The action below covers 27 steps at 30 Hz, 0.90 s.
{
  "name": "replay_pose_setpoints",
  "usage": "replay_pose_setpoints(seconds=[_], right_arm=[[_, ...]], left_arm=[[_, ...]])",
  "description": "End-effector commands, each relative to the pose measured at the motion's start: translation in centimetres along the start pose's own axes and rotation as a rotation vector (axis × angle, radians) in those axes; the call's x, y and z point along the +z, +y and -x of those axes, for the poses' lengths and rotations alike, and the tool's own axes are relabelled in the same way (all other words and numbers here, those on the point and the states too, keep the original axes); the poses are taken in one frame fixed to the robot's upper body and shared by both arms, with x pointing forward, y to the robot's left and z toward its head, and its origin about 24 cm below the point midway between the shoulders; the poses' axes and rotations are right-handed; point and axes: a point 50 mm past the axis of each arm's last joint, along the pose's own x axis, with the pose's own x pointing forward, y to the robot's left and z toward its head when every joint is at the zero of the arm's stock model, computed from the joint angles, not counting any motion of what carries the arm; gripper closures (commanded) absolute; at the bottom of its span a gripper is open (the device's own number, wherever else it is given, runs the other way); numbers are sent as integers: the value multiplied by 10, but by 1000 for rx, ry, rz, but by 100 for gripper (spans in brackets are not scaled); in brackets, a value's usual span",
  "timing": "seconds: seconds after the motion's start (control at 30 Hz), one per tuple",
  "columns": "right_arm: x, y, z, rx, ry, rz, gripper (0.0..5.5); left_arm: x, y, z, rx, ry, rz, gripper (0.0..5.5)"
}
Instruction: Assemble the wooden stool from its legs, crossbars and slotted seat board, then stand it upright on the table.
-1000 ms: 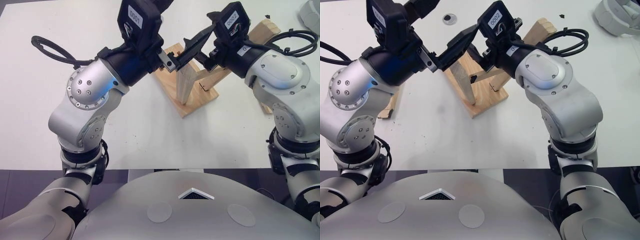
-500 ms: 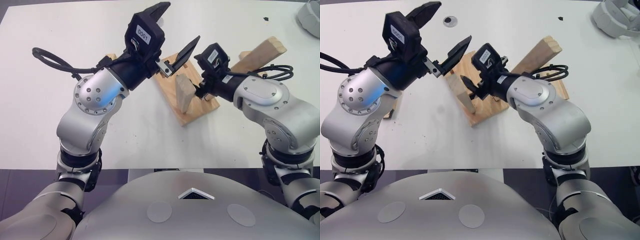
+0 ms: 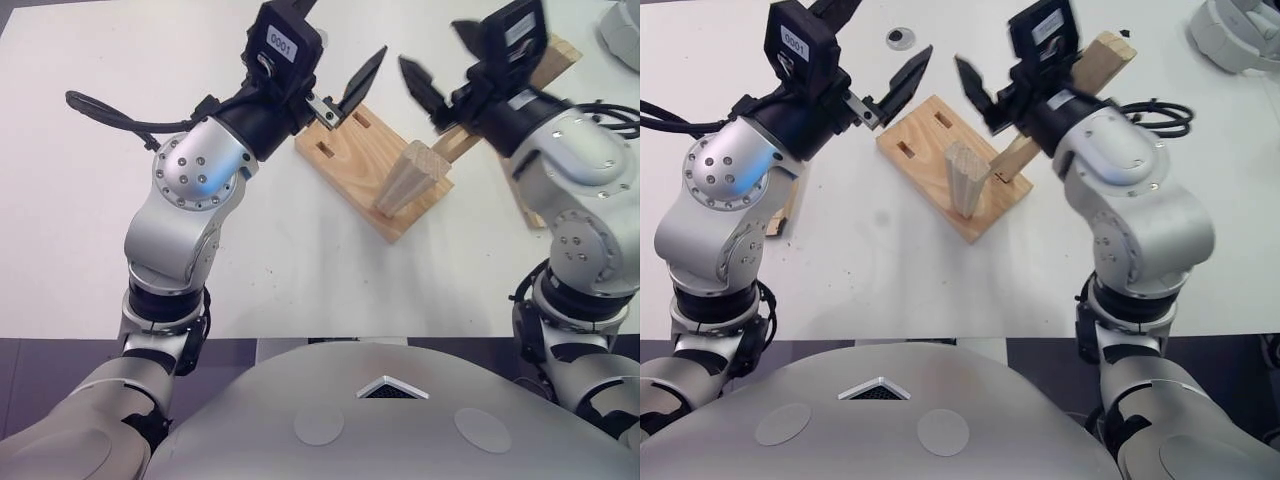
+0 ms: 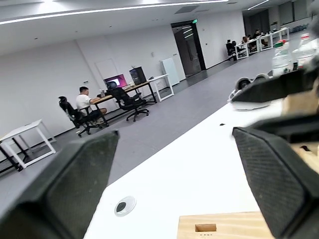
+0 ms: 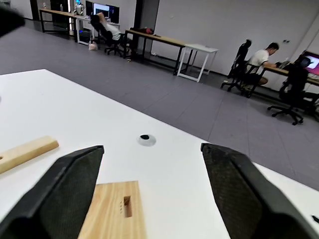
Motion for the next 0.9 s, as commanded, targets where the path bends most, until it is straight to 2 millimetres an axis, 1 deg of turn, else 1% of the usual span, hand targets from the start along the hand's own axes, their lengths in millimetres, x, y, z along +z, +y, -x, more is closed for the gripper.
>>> replay_pose_setpoints(seconds=[0.03, 0.1, 0.17, 0.2, 0.23, 0.3, 0.33, 0.37, 0.4, 0.47, 0.5, 0.57, 0.6, 0.63, 0.67, 0.7, 0.73, 0.8, 0.83, 0.87, 0.9], right_arm=[[1, -2, 7, 43, -55, 16, 185], [-24, 11, 10, 123, -46, -135, 185], [-64, 32, 14, 208, 45, -175, 185], [-81, 41, 16, 238, 97, -172, 185], [-102, 48, 18, 251, 190, -171, 185], [-146, 49, 27, 221, 416, -104, 185], [-158, 47, 31, 204, 479, -73, 185], [-159, 44, 30, 199, 485, -54, 185], [-153, 42, 26, 193, 454, -45, 185], [-132, 38, 15, 179, 346, -48, 185], [-118, 36, 9, 169, 266, -60, 185], [-73, 25, -1, 128, 25, -58, 185], [-52, 18, -1, 107, -90, -56, 185], [-34, 8, 0, 80, -184, -53, 185], [-21, -4, 2, 49, -250, -47, 185], [-14, -20, 4, -11, -290, -30, 185], [-10, -41, 8, -98, -319, -17, 185], [-5, -88, 25, -320, -375, 6, 185], [-6, -105, 34, -408, -385, 12, 185], [-12, -116, 40, -470, -369, 16, 185], [-16, -121, 44, -500, -355, 19, 185]], left_arm=[[-14, 15, -1, 115, 17, 23, 131], [-22, 23, -1, 176, 18, 76, 131], [-28, 27, -2, 201, 20, 88, 131], [-29, 27, -3, 204, 20, 88, 131], [-31, 27, -3, 206, 22, 89, 131], [-33, 25, -4, 208, 24, 93, 131], [-34, 23, -4, 205, 26, 97, 131], [-35, 21, -5, 203, 30, 97, 131], [-37, 19, -6, 200, 34, 98, 131], [-39, 17, -6, 199, 44, 97, 131], [-40, 16, -6, 199, 48, 98, 131], [-41, 14, -5, 191, 51, 105, 131], [-41, 12, -4, 187, 51, 112, 131], [-42, 11, -3, 187, 56, 116, 131], [-45, 11, -2, 188, 69, 113, 131], [-51, 11, 0, 183, 106, 101, 131], [-60, 12, 4, 172, 167, 35, 131], [-78, 16, 14, 140, 286, -78, 131], [-81, 20, 19, 137, 320, -105, 131], [-83, 23, 24, 133, 340, -117, 131], [-84, 25, 26, 131, 350, -123, 131]])
